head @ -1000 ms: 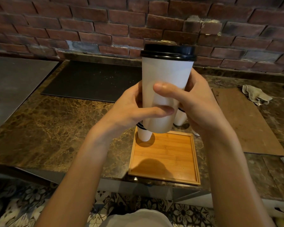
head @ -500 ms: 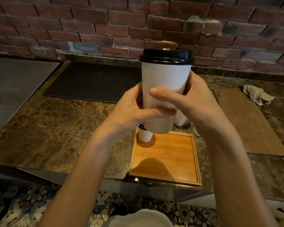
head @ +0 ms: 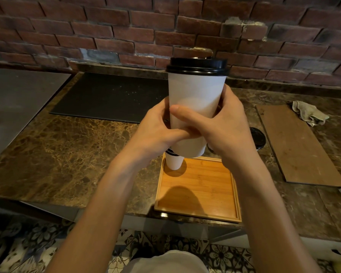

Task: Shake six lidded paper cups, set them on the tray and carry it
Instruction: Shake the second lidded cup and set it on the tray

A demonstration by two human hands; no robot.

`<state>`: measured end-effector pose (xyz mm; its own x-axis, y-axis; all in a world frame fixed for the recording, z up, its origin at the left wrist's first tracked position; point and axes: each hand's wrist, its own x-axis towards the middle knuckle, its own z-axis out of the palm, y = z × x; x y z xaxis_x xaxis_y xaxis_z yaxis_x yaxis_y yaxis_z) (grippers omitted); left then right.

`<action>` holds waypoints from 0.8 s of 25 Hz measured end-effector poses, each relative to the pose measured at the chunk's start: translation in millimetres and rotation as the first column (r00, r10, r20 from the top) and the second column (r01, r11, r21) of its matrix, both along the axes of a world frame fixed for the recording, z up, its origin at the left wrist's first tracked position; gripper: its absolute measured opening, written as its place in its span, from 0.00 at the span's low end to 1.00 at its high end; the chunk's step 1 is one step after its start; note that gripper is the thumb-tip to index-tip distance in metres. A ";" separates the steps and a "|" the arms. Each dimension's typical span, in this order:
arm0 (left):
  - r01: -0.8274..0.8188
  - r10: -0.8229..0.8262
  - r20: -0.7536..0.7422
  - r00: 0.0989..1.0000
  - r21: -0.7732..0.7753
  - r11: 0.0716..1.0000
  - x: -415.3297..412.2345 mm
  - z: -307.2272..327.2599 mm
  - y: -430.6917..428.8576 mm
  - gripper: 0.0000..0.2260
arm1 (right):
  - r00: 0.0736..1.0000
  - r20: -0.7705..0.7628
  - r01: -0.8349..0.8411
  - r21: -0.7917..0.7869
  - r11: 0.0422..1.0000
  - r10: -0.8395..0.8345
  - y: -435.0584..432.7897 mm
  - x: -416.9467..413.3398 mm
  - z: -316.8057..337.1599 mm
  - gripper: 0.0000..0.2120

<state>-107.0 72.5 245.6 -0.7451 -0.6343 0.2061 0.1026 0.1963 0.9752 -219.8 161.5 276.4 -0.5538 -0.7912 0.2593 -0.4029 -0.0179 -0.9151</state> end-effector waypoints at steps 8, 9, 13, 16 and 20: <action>0.081 -0.081 0.003 0.997 0.001 0.997 2.8 7.5 -3.1 0.21 | 0.993 0.069 -0.094 -0.073 0.993 0.099 0.6 -9.7 5.5 0.31; 0.096 -0.096 -0.006 0.995 0.008 0.995 2.8 8.4 -2.8 0.22 | 0.991 0.066 -0.108 -0.070 0.992 0.112 0.7 -10.8 6.6 0.31; 0.173 -0.172 -0.038 0.984 0.029 0.985 3.2 12.2 -0.5 0.22 | 0.972 0.119 -0.192 -0.089 0.977 0.202 2.4 -15.7 8.1 0.33; 0.214 -0.213 -0.031 0.977 0.041 0.976 4.2 12.2 -2.3 0.24 | 0.958 0.132 -0.246 -0.085 0.966 0.255 4.7 -17.0 7.4 0.33; 0.221 -0.220 -0.028 0.975 0.042 0.974 4.7 8.4 -4.2 0.26 | 0.959 0.096 -0.263 -0.052 0.963 0.267 5.2 -15.9 6.1 0.31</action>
